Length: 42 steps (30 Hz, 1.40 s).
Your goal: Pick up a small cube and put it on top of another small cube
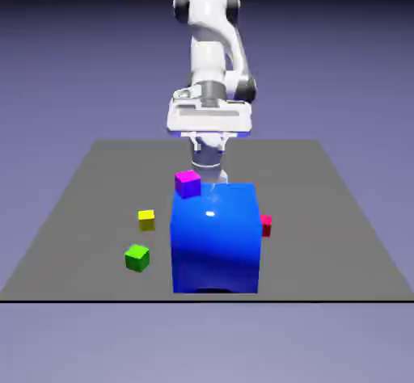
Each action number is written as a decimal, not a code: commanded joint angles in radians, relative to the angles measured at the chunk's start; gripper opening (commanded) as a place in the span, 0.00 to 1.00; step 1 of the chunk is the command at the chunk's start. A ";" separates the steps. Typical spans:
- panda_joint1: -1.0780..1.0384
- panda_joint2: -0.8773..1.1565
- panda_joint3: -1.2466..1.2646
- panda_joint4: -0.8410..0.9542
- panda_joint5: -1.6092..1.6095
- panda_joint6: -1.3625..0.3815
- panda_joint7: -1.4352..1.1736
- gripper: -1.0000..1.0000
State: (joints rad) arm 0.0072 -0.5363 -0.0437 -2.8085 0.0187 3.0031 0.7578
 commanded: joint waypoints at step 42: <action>-0.100 0.611 -0.679 0.030 0.392 -0.539 0.221 0.00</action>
State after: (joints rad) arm -0.0941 0.0750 -0.7226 -2.7787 0.4133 2.4647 0.9774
